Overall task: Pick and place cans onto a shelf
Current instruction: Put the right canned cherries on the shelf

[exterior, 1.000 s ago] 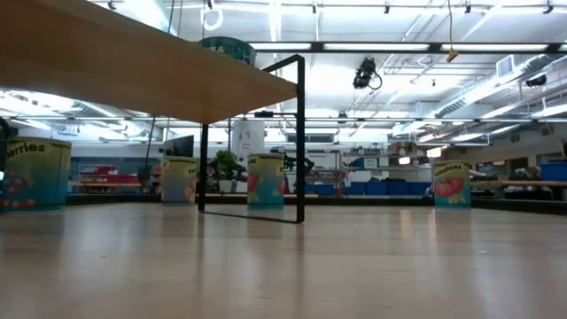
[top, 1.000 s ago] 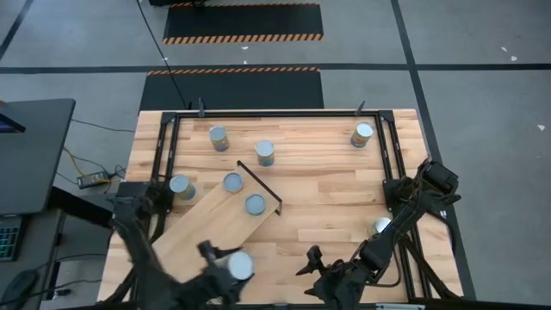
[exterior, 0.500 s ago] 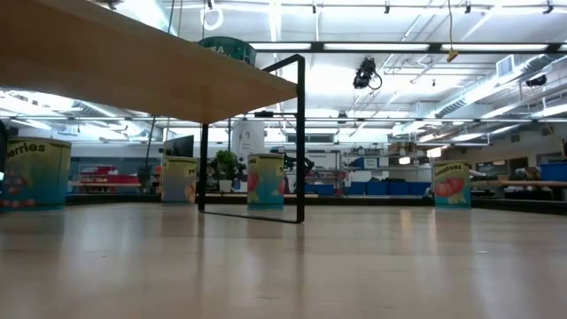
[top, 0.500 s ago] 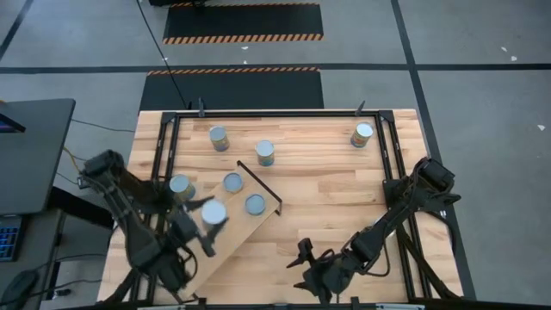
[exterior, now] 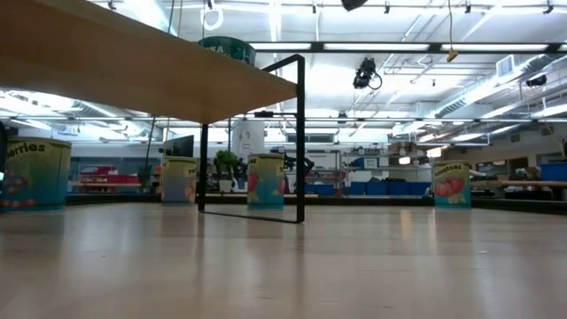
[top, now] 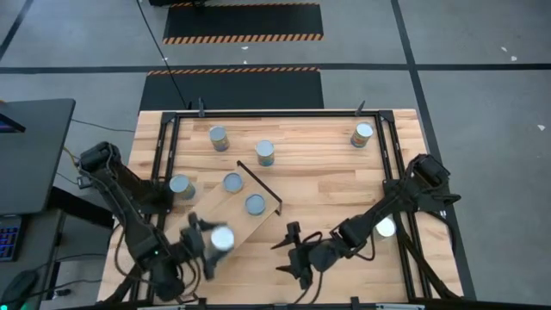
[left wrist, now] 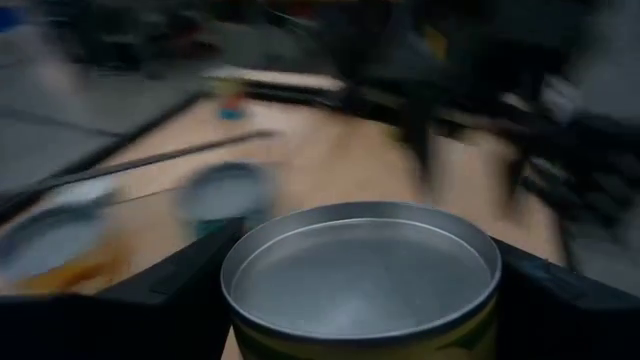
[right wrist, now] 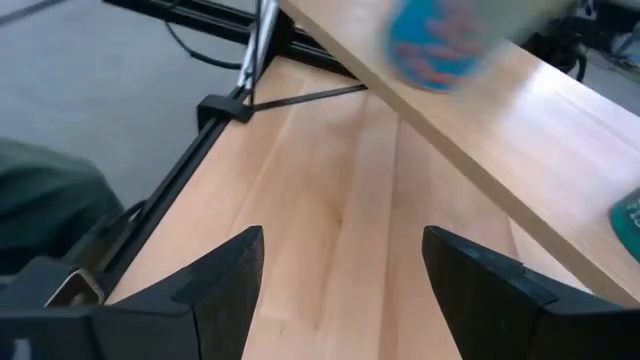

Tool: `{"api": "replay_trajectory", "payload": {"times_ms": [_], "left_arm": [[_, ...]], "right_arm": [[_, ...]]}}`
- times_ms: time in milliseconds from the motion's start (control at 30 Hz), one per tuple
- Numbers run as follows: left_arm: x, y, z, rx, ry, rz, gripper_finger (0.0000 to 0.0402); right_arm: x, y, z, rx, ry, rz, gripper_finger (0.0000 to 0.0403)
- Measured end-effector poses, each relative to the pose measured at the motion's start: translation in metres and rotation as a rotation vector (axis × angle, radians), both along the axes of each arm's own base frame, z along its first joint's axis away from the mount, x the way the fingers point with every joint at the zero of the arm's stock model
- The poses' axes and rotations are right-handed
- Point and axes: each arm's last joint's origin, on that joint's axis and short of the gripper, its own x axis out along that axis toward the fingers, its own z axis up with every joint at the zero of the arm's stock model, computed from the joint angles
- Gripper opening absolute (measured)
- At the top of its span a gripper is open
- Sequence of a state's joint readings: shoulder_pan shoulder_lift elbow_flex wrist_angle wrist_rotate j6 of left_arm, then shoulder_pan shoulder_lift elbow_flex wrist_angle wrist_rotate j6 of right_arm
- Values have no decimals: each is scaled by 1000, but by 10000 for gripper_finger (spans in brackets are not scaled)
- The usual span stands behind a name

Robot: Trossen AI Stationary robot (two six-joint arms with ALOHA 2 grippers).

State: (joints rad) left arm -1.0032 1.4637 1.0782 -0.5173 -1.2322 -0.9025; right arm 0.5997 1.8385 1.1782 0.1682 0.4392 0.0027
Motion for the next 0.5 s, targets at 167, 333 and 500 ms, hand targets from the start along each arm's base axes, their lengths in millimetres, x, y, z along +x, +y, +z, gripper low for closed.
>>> {"api": "replay_trajectory", "payload": {"times_ms": [167,333,500], "left_arm": [[-1,-16,41,197,3,-158,318],[8,15,37,284,71,-155,318],[32,75,12,119,146,-219,318]], "right_arm": [[6,-8,1,20,-2,-3,279],[9,-10,4,34,-33,-7,279],[10,-9,7,55,-65,-4,279]]}}
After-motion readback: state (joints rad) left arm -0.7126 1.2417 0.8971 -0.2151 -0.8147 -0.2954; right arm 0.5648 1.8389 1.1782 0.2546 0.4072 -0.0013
